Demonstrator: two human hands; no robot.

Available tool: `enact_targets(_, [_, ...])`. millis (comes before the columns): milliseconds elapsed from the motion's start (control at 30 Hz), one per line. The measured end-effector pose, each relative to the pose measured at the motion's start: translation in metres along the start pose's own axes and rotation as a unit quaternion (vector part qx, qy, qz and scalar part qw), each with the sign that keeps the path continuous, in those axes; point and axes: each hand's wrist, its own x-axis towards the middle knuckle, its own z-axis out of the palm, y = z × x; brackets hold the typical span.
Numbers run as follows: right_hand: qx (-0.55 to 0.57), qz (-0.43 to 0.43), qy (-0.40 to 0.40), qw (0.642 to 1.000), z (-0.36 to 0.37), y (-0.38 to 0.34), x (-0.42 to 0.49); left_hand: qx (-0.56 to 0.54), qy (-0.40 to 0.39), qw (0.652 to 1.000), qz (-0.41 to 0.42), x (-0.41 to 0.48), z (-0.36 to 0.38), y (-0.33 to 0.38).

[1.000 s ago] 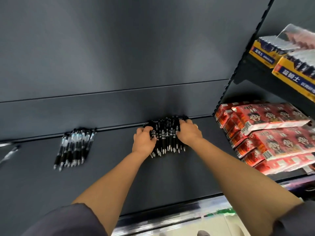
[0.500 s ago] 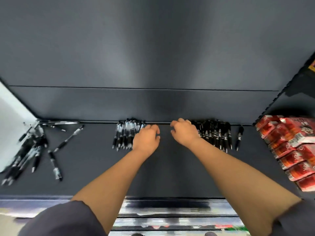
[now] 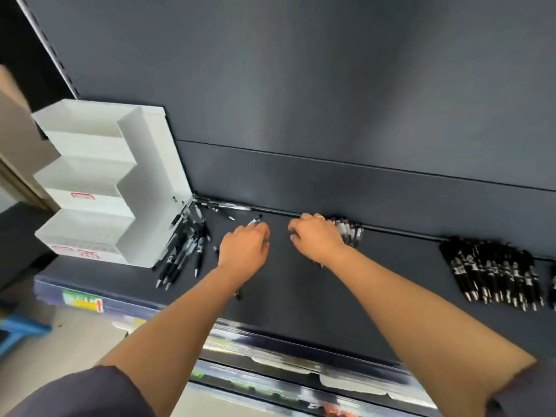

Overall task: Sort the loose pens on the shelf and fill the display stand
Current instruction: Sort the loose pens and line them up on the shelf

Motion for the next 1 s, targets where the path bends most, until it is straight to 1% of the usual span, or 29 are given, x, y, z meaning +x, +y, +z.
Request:
enact_targets(167, [0.003, -0.046, -0.031, 0.998, 0.009, -0.037, 0.036, -0.002, -0.009, 0.998, -0.061, -0.002, -0.003, -0.061])
enact_targets(267, [0.021, -0.060, -0.070, 0.995, 0.017, -0.049, 0.057, 0.010, -0.039, 0.997, -0.068, -0.005, 0.001, -0.083])
enact_targets(433, [0.055, -0.069, -0.149, 0.985, 0.031, -0.072, 0.093, 0.019, -0.121, 0.992, -0.009, -0.002, 0.012, -0.111])
enact_targets(533, [0.031, -0.083, -0.223, 0.971, 0.042, -0.082, 0.107, 0.061, -0.165, 0.984, 0.037, -0.004, 0.024, -0.115])
enact_targets(600, [0.029, -0.079, -0.254, 0.963, 0.049, -0.085, 0.112, 0.092, -0.181, 0.978, 0.057, -0.005, 0.033, -0.114])
enact_targets(733, [0.049, -0.030, -0.223, 0.973, 0.055, -0.083, 0.120, 0.131, -0.159, 0.975, 0.079, 0.004, 0.039, -0.116])
enact_targets(867, [0.008, 0.029, -0.200, 0.979, 0.052, -0.073, 0.125, 0.154, -0.146, 0.969, 0.129, 0.019, 0.041, -0.119])
enact_targets(933, [0.023, 0.057, -0.194, 0.979, 0.050, -0.068, 0.126, 0.125, -0.147, 0.971, 0.144, 0.025, 0.038, -0.122])
enact_targets(1000, [0.077, 0.074, -0.188, 0.976, 0.046, -0.067, 0.129, 0.043, -0.140, 0.980, 0.131, 0.030, 0.033, -0.129])
